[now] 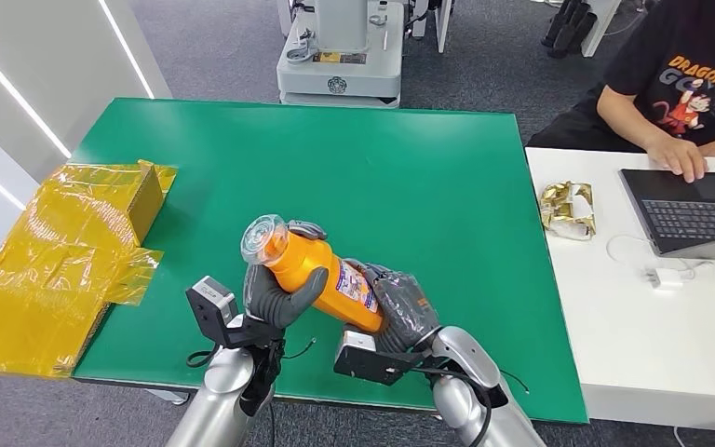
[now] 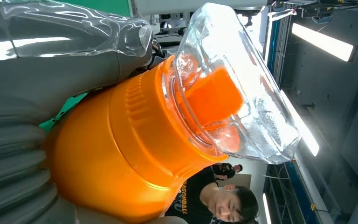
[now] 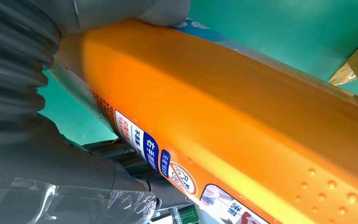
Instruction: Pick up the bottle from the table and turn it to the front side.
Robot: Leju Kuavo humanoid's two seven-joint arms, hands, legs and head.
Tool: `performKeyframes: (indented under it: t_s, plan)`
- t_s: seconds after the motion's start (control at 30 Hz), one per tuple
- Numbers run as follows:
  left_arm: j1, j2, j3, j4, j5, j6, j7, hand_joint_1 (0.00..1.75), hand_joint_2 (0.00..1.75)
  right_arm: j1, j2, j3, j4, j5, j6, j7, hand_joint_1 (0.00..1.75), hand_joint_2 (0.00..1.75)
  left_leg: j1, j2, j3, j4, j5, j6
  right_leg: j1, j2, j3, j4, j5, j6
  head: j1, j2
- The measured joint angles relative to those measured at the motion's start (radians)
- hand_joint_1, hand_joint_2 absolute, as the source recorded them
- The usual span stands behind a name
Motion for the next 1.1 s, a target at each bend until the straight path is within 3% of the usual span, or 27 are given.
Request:
performKeyframes:
  t_s: [1.1]
  plan:
    - [0.0, 0.0, 0.0, 0.0, 0.0, 0.0, 0.0, 1.06, 1.75, 0.0, 0.0, 0.0, 0.0, 0.0, 0.0, 0.0, 1.75, 1.75, 0.0, 0.0, 0.0, 0.0, 0.0, 0.0, 0.0, 0.0, 0.0, 0.0, 0.0, 0.0, 0.0, 0.0]
